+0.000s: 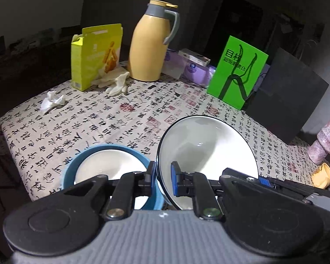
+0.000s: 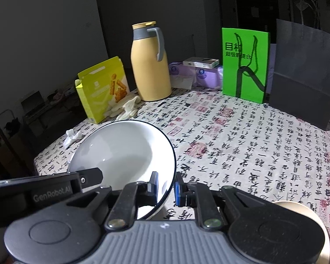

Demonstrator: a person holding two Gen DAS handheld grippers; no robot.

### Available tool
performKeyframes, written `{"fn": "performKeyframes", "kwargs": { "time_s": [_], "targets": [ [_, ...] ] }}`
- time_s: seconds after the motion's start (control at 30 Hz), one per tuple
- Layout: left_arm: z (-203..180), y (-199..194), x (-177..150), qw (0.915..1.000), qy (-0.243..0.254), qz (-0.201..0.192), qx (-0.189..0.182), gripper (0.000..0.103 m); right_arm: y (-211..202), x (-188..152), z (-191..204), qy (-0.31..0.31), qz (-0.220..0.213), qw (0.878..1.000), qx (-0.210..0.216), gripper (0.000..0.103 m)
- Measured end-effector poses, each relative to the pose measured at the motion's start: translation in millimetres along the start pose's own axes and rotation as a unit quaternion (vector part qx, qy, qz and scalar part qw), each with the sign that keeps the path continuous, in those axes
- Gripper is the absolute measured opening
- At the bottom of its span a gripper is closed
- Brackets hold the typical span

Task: Organize plates and bowls
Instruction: 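Lower the white bowl into the nested blue bowl stack with both grippers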

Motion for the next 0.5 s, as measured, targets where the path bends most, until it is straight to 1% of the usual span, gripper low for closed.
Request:
{"fn": "performKeyframes", "kwargs": {
  "time_s": [0.5],
  "targets": [
    [35,1,-3,0.9996,-0.02,0.004,0.021,0.014,20,-5,32,-0.018,0.02,0.999,0.019,0.014]
  ]
}}
Point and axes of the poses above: each gripper's, at about its wrist camera, not at the fingertips, and y roughly the way its jaws point, z to its left, x to its top, the point moved 1 cm from there along y, roughly the way its jaws point, and after that the axes turned 5 degrees about y, right-handed, at the moved point
